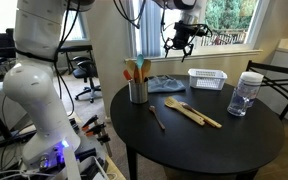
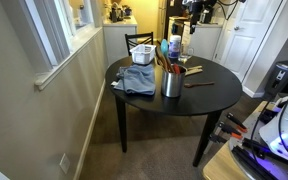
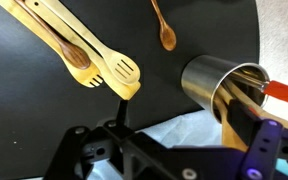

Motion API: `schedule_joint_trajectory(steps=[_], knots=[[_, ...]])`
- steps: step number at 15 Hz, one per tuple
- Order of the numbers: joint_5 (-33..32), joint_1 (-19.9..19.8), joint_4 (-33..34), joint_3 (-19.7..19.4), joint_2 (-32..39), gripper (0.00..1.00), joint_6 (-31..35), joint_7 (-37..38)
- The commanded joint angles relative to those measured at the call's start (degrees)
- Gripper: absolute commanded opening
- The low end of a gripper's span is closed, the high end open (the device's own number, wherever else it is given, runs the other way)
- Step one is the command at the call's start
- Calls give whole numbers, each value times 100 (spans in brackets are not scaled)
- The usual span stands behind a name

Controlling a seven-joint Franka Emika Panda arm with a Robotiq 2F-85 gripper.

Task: Pick up the wooden spoon on the far left of the table on put it in the silver utensil holder

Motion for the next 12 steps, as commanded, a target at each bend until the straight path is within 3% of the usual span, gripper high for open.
schedule_joint_trajectory(steps=[1,8,12], knots=[[-100,-102,688,244,659,100,-624,-807],[-891,72,1668,418,1627,100,-1773,-2175],[-1901,390,1498,360,1744,100,-1386,-2637]])
